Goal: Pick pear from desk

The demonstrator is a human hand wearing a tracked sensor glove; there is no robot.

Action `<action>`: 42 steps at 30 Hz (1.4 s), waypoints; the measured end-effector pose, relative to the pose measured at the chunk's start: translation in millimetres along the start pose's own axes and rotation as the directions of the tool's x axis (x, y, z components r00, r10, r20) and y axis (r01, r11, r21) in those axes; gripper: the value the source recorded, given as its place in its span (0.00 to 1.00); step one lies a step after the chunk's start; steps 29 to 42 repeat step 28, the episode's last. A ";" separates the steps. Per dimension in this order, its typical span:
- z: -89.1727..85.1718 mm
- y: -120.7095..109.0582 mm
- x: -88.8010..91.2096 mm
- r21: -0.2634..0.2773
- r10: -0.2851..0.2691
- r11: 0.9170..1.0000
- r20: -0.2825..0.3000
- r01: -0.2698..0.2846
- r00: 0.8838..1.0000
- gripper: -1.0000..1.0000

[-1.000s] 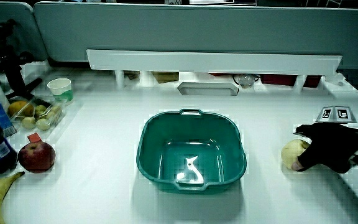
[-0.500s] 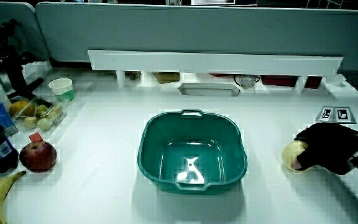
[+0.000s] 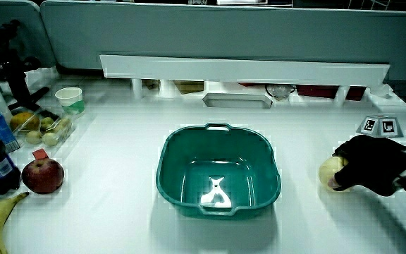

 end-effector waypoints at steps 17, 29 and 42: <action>65.6 -47.3 -54.3 0.108 0.149 0.983 0.023 -0.150 0.989 1.00; 85.8 -55.0 -101.7 0.142 0.239 0.959 0.047 -0.244 0.970 1.00; 85.8 -55.0 -101.7 0.142 0.239 0.959 0.047 -0.244 0.970 1.00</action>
